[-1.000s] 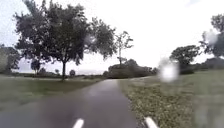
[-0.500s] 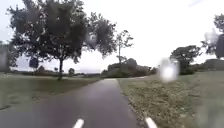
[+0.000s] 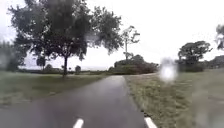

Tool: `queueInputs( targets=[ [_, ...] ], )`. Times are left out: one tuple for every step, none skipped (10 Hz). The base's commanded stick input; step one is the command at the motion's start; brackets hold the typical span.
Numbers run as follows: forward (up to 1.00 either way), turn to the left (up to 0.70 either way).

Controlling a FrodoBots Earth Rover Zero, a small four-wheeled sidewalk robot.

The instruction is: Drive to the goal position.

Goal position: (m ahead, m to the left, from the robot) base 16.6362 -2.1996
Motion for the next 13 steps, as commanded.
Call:
queueInputs(
  targets=[
    [0.85, 0.0],
    [0.85, 0.0],
    [0.85, 0.0],
    [0.85, 0.0],
    [0.85, 0.0],
    [0.85, 0.0],
    [0.85, 0.0],
    [0.85, 0.0],
    [0.85, 0.0],
    [0.85, 0.0],
    [0.85, 0.0],
    [0.85, 0.0],
    [0.85, 0.0]
  ],
)
